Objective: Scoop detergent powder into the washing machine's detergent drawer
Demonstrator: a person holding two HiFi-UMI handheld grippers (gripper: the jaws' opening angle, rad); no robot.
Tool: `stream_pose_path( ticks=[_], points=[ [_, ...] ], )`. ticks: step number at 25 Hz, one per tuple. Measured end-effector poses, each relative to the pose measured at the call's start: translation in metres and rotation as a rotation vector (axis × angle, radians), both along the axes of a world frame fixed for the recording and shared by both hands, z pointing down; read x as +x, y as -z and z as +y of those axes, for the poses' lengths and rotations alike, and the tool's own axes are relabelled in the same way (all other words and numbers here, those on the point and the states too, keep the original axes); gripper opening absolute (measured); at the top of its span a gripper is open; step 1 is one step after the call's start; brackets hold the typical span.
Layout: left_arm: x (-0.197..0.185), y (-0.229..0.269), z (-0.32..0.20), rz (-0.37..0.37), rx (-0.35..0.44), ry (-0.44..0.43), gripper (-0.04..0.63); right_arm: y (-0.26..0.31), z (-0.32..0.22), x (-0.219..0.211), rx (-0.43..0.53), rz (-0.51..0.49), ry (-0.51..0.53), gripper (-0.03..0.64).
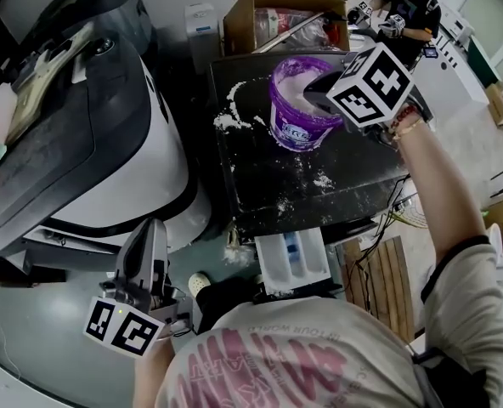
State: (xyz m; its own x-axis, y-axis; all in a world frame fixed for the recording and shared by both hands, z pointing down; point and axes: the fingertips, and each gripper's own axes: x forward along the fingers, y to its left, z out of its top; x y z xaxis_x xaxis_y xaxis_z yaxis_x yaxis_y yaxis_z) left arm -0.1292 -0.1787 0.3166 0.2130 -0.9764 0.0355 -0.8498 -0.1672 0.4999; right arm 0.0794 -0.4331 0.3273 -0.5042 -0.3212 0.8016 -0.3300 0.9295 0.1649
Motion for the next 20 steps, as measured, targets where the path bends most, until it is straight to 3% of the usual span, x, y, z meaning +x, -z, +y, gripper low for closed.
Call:
stream_pose_path(
  ticks=[20],
  points=[
    [0.000,0.010,0.013,0.006,0.038,-0.003,0.000,0.018,0.027,0.004,-0.140,-0.126,-0.038,0.006]
  ],
)
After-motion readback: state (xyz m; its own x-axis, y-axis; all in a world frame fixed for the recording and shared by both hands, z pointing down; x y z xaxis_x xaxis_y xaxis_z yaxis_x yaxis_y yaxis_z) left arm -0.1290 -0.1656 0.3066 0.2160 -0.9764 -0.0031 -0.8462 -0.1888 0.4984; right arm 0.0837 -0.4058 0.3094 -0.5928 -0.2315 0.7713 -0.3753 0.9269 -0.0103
